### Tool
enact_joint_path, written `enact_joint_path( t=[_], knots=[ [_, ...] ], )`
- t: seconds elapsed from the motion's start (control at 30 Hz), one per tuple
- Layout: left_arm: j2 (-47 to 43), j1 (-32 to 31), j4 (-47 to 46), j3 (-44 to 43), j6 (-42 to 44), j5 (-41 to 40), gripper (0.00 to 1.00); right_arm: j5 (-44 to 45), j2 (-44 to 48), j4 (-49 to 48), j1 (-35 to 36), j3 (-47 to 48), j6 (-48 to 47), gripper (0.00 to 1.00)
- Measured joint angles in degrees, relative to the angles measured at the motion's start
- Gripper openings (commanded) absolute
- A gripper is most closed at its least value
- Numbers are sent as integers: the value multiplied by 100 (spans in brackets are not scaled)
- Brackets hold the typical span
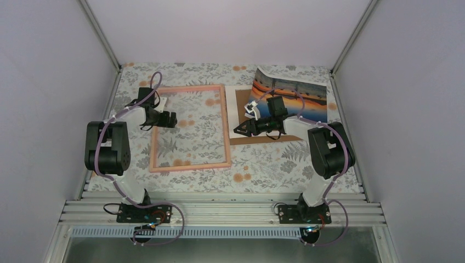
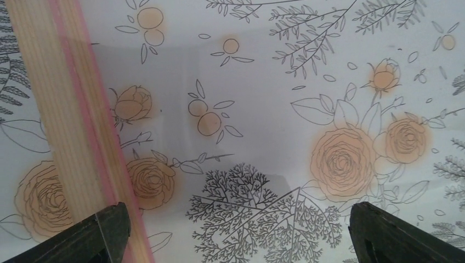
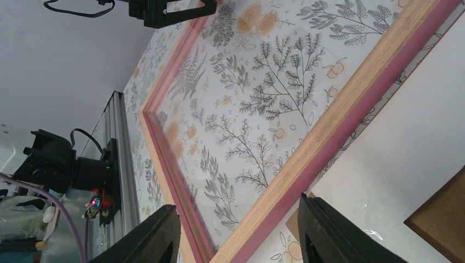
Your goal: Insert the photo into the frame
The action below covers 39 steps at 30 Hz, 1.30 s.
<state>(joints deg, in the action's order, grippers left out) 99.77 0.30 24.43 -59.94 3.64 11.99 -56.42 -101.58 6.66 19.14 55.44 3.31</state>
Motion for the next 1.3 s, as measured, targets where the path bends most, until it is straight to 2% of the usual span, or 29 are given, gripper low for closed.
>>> enact_joint_path(
  t=[0.4,0.73,1.03,1.3],
  knots=[
    [-162,-345,149,0,-2,-914,100,7,0,-37,-2,0,0,54],
    [-520,-404,249,-11,103,-1169,100,35,2,-13,-2,13,-26,57],
    [-1272,-619,103,-120,1014,-643,100,490,208,973,-155,704,-822,76],
    [-1172,-1303,-127,-490,1346,-81,100,1423,551,1617,-890,1088,-1475,77]
  ],
)
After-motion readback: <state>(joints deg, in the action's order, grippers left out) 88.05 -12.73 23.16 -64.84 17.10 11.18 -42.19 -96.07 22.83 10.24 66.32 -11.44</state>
